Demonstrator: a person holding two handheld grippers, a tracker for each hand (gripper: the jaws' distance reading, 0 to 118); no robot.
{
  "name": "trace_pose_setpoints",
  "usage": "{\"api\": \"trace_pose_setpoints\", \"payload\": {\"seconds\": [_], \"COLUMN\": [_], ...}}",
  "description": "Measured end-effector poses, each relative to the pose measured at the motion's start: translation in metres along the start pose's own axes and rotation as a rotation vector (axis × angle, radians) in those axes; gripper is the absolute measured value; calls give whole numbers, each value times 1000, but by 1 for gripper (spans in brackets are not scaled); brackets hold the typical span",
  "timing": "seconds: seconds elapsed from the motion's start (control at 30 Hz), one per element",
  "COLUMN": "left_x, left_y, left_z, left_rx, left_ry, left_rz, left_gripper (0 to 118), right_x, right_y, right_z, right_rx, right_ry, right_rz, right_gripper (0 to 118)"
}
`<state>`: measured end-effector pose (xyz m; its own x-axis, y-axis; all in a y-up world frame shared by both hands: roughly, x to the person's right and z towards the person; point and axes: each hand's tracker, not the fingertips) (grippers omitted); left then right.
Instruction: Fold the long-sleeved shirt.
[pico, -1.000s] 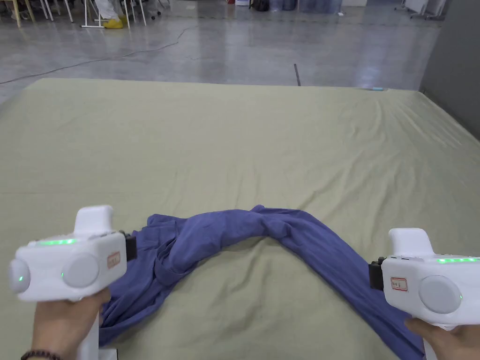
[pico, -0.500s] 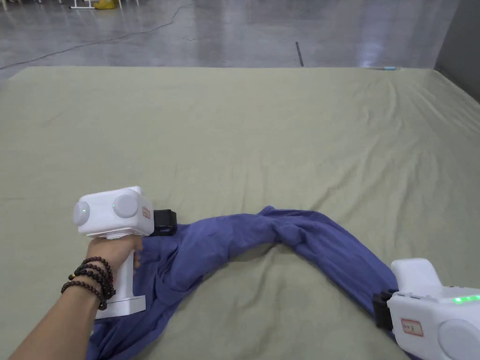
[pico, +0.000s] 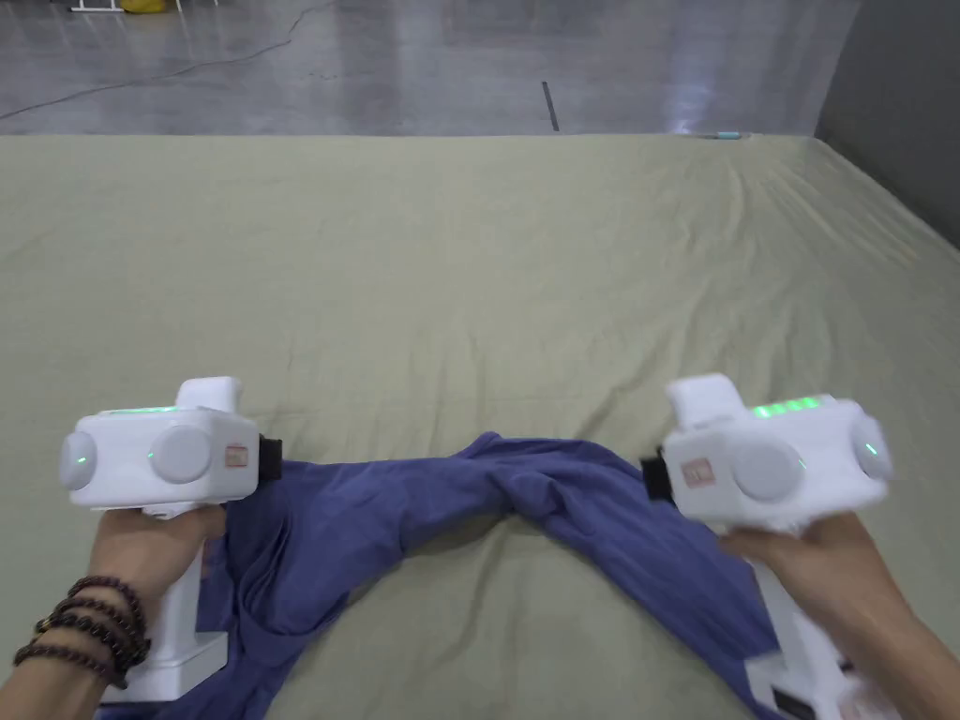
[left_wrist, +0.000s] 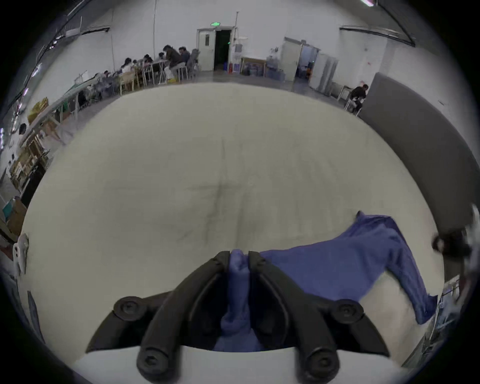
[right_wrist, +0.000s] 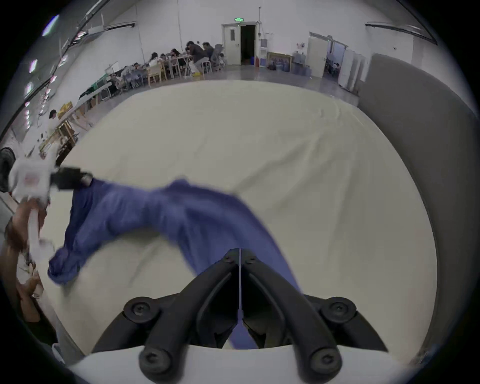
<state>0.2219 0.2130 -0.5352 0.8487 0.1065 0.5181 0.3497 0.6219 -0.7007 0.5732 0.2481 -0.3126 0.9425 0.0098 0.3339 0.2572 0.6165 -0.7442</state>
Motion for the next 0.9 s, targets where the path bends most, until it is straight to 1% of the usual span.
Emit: {"api": "trace_pose_setpoints", "payload": {"seconds": [0.03, 0.07, 0.1, 0.13, 0.2, 0.27, 0.3, 0.33, 0.37, 0.4, 0.43, 0.47, 0.5, 0.53, 0.57, 0.6, 0.67, 0.73, 0.83, 0.87, 0.9], "left_x": [2, -1, -1, 0, -4, -3, -3, -11, -12, -12, -11, -10, -10, -10, -10, -10, -10, -10, -7, -5, -2], "left_y": [-2, 3, 1, 0, 1, 2, 1, 4, 5, 5, 5, 3, 3, 3, 4, 3, 8, 16, 33, 39, 48], "left_z": [9, 12, 17, 23, 28, 33, 34, 27, 27, 27, 27, 28, 29, 32, 36, 45, 62, 86, 128, 144, 158], "left_rx": [9, 21, 20, 23, 45, 44, 42, 43, 45, 48, 51, 53, 60, 69, 76, 83, 124, 186, 286, 322, 356], "left_ry": [-2, -3, -3, -10, -37, -38, -42, -45, -47, -48, -43, -42, -42, -39, -37, -43, -54, -75, -103, -109, -111], "left_rz": [-10, -14, -12, -3, 16, 29, 31, 36, 34, 32, 28, 24, 19, 19, 22, 20, 27, 20, 12, 6, -9], "left_gripper": [12, 12, 12, 12, 12, 12, 12, 12, 12, 12, 12, 12, 12, 12, 12, 12, 12, 12, 12, 12, 12], "right_x": [1, 0, -3, -6, -13, -22, -27, -33, -38, -42, -45, -46, -47, -48, -49, -48, -43, -34, -15, -9, -3], "right_y": [23, 41, 55, 67, 83, 85, 81, 77, 72, 66, 63, 65, 66, 65, 64, 64, 68, 73, 93, 100, 109], "right_z": [-20, -40, -62, -86, -125, -152, -160, -166, -171, -172, -165, -160, -154, -147, -135, -123, -93, -61, -5, 13, 33], "right_rx": [15, 9, -37, -97, -150, -234, -272, -303, -343, -373, -323, -315, -308, -285, -242, -228, -169, -81, -3, 23, 54], "right_ry": [29, 45, 63, 78, 100, 44, 34, 24, 18, 39, 30, 14, 36, 24, -49, -10, 21, 12, 24, 21, -3], "right_rz": [2, 6, 5, 22, 56, 97, 127, 155, 181, 168, 130, 136, 117, 101, 131, 115, 88, 46, -6, -7, -9], "right_gripper": [20, 56, 102, 109, 105, 105, 101, 91, 77, 70, 59, 30, 3, 3, 3, 3, 3, 3, 3, 3, 3]}}
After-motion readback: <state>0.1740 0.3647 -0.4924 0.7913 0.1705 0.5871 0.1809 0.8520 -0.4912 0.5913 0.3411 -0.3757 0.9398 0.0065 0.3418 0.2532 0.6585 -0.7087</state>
